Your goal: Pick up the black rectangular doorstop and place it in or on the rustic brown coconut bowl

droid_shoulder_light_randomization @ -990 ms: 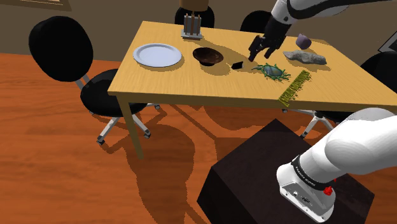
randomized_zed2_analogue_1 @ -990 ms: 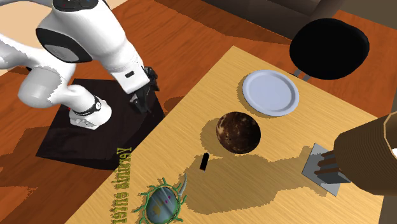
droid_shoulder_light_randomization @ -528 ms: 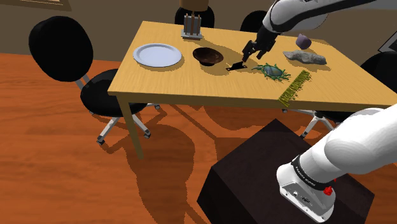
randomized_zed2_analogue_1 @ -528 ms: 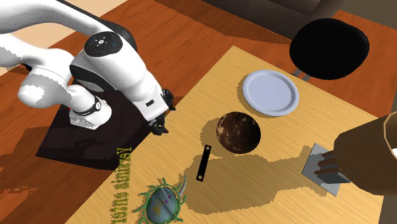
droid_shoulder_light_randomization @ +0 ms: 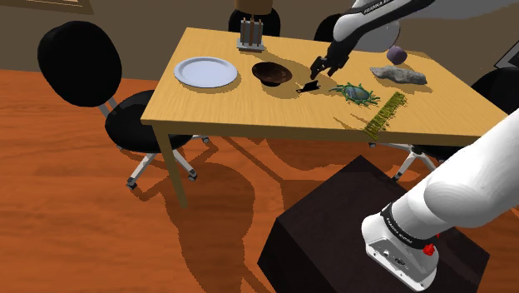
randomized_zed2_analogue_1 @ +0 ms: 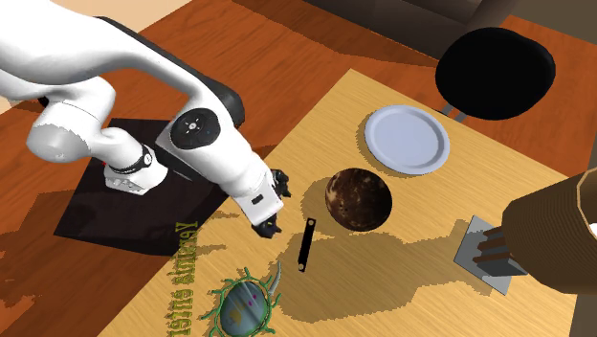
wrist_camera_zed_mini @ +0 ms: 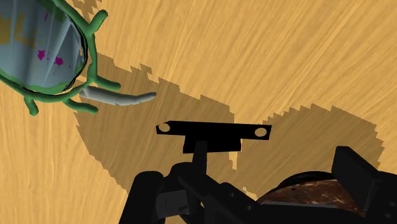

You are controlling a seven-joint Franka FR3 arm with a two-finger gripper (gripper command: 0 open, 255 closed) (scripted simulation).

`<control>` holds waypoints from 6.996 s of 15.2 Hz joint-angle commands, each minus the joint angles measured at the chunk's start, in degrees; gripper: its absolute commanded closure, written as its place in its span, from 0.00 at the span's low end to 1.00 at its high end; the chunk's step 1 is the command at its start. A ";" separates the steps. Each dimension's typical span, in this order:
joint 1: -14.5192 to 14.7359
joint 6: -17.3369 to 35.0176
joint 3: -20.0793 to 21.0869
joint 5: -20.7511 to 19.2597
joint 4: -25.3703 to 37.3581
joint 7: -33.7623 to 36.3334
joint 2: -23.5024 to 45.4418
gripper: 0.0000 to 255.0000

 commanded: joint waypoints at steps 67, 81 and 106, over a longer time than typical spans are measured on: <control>-12.39 24.33 15.20 36.81 1.67 -39.64 12.77 1.00; -8.12 15.99 8.19 19.21 1.91 -23.77 4.45 1.00; 1.93 8.70 8.91 0.31 28.30 5.51 22.10 1.00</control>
